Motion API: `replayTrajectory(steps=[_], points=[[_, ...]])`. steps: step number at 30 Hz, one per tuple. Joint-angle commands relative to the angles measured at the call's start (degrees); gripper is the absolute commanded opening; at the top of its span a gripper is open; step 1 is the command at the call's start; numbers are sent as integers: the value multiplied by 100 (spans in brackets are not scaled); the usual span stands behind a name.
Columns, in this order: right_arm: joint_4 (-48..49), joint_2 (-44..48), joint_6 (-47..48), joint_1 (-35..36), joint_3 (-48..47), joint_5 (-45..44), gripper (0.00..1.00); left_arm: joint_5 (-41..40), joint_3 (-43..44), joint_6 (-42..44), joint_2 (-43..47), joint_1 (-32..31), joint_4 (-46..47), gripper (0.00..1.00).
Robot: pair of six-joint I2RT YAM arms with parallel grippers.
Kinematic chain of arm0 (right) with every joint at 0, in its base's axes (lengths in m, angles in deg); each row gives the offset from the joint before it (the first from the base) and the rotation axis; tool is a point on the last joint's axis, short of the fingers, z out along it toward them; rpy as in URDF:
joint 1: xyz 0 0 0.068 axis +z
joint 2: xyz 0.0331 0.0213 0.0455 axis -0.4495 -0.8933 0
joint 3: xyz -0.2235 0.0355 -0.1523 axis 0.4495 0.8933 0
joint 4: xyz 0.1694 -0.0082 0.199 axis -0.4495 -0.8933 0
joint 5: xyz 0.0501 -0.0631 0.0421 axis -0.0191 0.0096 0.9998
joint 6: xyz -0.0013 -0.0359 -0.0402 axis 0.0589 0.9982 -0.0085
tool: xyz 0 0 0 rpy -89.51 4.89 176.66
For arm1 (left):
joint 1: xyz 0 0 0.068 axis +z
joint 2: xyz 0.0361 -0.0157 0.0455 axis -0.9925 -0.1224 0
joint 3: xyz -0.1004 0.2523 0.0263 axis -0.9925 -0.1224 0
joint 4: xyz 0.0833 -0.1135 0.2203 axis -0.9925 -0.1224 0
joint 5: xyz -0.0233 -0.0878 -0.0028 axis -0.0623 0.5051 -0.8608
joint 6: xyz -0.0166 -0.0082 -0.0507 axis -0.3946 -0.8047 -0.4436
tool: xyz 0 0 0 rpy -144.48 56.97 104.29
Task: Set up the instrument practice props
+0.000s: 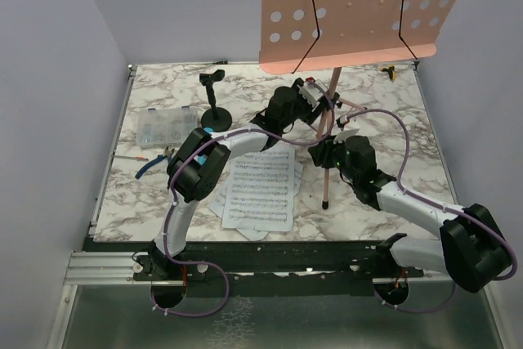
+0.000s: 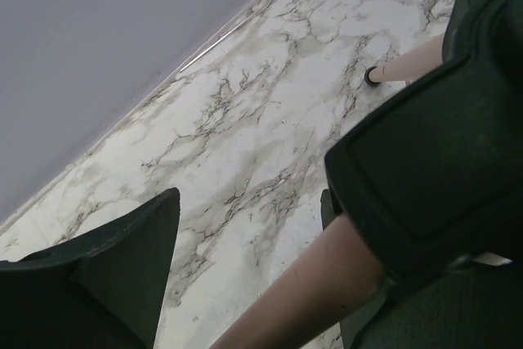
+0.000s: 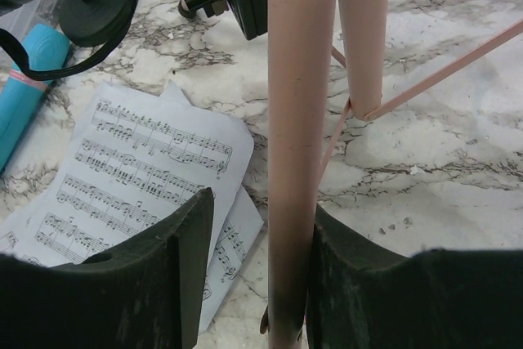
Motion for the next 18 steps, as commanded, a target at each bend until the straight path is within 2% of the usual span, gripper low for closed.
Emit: replayTrajectory(steps=[1,18], points=[[192,-105,-1,114,13,906,47,351,403,81,-273,-56,31,70],[389,-392,-129,148,-12,1640,50,1159,530,-119,-290,-134,33,68]])
